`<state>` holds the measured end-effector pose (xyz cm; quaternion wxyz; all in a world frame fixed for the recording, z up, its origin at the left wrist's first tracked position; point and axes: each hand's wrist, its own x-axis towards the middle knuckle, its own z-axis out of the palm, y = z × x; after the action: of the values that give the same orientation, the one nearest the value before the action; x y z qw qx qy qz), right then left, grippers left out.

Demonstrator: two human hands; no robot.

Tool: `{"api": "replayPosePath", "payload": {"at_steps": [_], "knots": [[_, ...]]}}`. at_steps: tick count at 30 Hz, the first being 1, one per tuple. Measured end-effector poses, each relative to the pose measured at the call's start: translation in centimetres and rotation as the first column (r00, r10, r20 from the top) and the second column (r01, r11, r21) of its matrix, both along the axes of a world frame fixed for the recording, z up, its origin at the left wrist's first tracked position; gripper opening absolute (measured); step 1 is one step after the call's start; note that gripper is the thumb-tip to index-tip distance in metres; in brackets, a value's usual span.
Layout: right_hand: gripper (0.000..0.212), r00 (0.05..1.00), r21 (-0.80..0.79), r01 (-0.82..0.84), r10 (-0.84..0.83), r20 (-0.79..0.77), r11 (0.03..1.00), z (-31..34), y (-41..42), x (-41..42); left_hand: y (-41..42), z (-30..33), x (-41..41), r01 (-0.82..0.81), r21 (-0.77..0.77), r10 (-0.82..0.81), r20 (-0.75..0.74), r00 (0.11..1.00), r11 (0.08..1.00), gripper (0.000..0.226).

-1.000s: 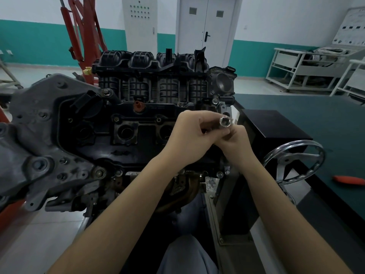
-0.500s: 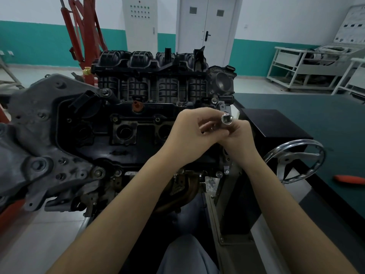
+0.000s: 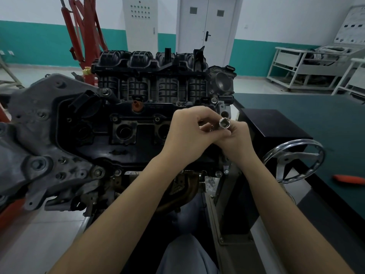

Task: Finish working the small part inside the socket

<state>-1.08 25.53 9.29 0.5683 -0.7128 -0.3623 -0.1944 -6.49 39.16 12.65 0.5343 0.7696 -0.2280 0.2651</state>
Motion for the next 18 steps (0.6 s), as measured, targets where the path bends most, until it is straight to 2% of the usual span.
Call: {"api": "replayPosePath", "payload": {"at_steps": [3,6,12,18], "knots": [[0.035,1.000,-0.002,-0.025,0.025,-0.002,1.000,-0.4,-0.3,0.2,0.1,0.0,0.1,0.052,-0.003,-0.052,-0.002,0.999,0.999,0.019],[0.029,1.000,0.002,-0.013,0.013,-0.007,1.000,-0.5,-0.4,0.6,0.4,0.2,0.0,0.142,-0.028,-0.144,-0.063,0.988,0.989,0.023],[0.033,0.999,0.040,0.036,-0.036,-0.001,0.999,-1.2,-0.1,0.7,0.0,0.3,0.0,-0.066,0.073,0.067,-0.003,0.998,0.995,0.018],[0.037,1.000,0.025,0.018,-0.019,0.009,1.000,-1.0,-0.2,0.5,0.4,0.2,-0.1,0.101,-0.015,-0.102,-0.065,0.993,0.995,0.021]]}}
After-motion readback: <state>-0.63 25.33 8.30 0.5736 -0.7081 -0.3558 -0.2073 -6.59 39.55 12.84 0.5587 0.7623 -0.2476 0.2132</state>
